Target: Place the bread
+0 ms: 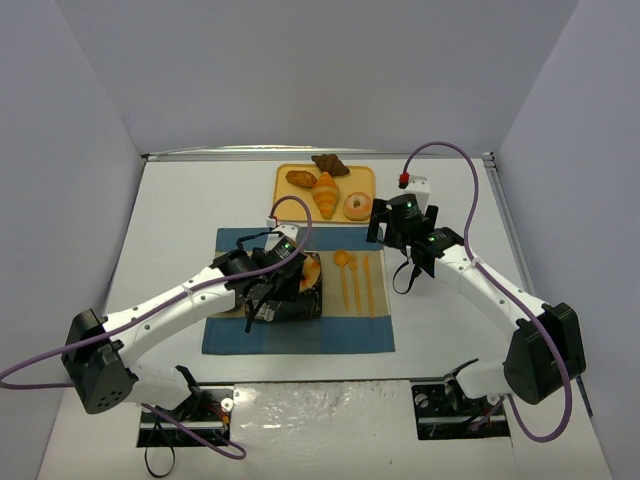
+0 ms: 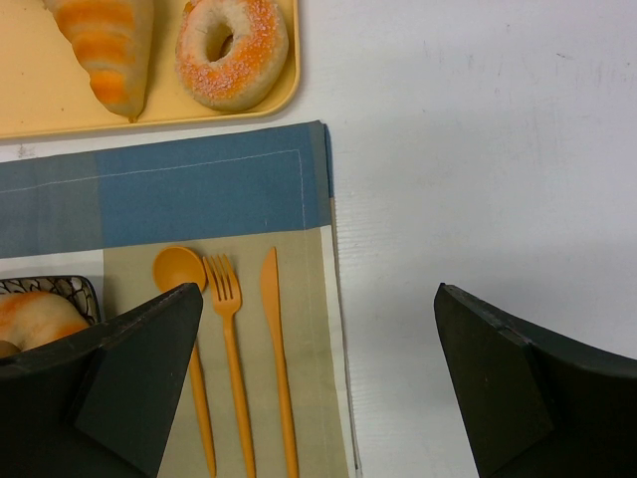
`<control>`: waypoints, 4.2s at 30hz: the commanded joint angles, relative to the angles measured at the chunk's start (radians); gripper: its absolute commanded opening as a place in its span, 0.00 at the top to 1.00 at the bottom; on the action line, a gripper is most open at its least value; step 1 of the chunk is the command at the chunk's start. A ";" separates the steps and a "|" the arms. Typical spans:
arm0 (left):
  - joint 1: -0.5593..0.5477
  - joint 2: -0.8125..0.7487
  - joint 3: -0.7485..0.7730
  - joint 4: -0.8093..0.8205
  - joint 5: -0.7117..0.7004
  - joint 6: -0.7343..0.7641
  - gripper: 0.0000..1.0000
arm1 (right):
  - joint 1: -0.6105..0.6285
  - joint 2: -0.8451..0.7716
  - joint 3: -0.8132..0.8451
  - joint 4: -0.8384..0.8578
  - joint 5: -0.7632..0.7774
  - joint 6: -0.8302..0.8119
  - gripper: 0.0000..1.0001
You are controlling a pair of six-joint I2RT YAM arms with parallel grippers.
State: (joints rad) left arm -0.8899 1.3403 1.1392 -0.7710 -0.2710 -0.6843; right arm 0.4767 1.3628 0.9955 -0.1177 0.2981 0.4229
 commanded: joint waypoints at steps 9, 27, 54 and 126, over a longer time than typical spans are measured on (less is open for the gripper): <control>-0.021 -0.058 0.113 -0.029 -0.064 -0.009 0.43 | -0.007 -0.039 0.010 0.038 0.009 0.014 0.00; -0.021 -0.085 0.223 -0.112 -0.139 0.015 0.41 | -0.006 -0.040 0.016 0.038 0.006 0.013 0.00; 0.150 -0.101 0.294 -0.140 -0.091 0.104 0.38 | -0.006 -0.042 0.026 0.038 0.003 0.007 0.00; 0.874 0.111 0.348 0.066 0.300 0.307 0.38 | -0.006 -0.002 0.104 0.007 0.002 -0.027 0.00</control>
State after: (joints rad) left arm -0.0655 1.4220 1.4025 -0.7957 -0.0173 -0.3771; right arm 0.4767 1.3635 1.0430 -0.1321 0.2970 0.4138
